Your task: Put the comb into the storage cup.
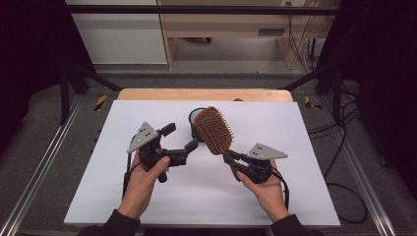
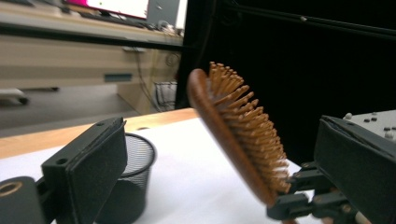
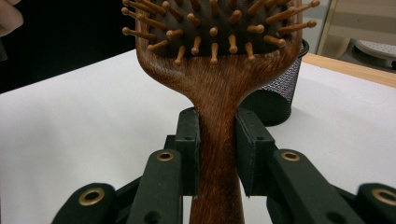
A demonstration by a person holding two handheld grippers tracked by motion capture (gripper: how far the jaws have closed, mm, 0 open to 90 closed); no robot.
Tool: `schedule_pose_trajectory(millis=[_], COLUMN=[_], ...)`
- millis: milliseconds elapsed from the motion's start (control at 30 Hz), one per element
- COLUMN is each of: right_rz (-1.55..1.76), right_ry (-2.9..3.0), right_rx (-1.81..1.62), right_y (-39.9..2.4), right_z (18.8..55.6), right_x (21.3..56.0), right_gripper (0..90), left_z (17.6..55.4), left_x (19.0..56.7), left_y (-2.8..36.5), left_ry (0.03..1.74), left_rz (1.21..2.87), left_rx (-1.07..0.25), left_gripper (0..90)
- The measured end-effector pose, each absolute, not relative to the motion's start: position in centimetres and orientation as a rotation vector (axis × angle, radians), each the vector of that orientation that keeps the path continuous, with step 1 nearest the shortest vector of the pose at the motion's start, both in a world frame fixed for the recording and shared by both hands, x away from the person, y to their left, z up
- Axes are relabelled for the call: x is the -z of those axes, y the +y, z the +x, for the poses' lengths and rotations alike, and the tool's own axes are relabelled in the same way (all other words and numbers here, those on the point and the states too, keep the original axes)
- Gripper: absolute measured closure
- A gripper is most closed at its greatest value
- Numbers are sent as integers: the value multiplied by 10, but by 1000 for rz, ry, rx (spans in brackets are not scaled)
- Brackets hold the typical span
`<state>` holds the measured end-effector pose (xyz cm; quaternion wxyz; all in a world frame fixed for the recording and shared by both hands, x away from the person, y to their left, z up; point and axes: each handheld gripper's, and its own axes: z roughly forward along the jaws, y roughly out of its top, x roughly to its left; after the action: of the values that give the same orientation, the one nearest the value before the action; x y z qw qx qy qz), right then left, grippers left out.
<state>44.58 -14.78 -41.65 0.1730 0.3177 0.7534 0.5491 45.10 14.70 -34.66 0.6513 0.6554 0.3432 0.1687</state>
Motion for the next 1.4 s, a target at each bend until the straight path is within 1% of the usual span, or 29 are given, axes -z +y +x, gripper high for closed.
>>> schedule_pose_trajectory(millis=[67, 167, 300, 400, 600, 733, 833, 1000, 1100, 1200, 1400], right_rz=[891, 871, 847, 838, 817, 816, 810, 809, 803, 804, 819], right_ry=[2134, 2133, 2132, 2119, 2103, 2100, 2101, 2094, 2099, 2102, 2110], right_rx=[-1551, -1545, -1537, -1545, -1535, -1536, -1533, -1535, -1522, -1523, -1537], right_y=[-146, -143, -140, -139, -138, -137, -136, -136, -134, -132, -132], right_z=[445, 443, 441, 439, 437, 437, 437, 436, 435, 435, 435], right_x=[416, 417, 416, 415, 414, 414, 415, 415, 415, 416, 417], right_gripper=[730, 730, 730, 730, 730, 730, 729, 729, 729, 729, 729], left_z=[456, 463, 467, 470, 478, 483, 483, 484, 485, 485, 486], left_x=[345, 344, 343, 344, 343, 344, 345, 344, 345, 345, 346], left_y=[140, 130, 118, 114, 113, 112, 109, 111, 112, 111, 111], left_ry=[771, 778, 772, 811, 832, 857, 859, 896, 912, 921, 931], left_rz=[1497, 1514, 1541, 1512, 1479, 1459, 1461, 1427, 1434, 1438, 1418], left_rx=[-334, -329, -332, -294, -243, -186, -179, -143, -159, -161, -133], left_gripper=[34, 37, 79, 91, 190, 257, 271, 338, 383, 394, 462])
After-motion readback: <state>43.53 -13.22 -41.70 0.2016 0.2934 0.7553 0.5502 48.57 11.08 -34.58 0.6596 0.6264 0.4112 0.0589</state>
